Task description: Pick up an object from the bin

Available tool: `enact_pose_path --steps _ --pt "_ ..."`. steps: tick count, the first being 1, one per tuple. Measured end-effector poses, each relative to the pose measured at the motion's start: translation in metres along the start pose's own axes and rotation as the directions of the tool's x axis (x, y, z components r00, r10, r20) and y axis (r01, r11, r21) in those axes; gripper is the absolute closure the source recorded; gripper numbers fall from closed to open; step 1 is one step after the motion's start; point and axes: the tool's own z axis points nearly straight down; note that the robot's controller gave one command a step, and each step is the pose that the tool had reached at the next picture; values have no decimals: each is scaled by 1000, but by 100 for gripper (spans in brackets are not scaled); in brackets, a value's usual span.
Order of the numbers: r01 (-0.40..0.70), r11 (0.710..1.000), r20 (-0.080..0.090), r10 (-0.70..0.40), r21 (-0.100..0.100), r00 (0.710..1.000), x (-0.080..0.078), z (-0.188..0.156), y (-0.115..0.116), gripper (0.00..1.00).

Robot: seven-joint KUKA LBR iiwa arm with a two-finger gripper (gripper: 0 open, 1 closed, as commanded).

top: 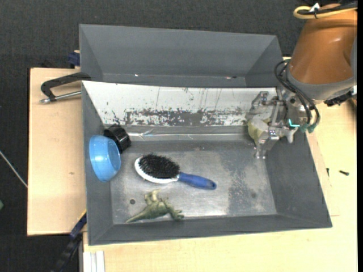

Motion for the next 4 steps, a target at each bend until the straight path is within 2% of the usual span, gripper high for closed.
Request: enact_pose_path --steps 1,2,3,4 --pt "25 1000 -1 -25 -4 1000 3 112 116 0" --pt "-184 983 2 184 -2 983 44 129 171 0" --pt "-236 972 11 236 -4 972 41 157 175 0" --pt "-235 972 21 235 -6 972 39 155 174 100"
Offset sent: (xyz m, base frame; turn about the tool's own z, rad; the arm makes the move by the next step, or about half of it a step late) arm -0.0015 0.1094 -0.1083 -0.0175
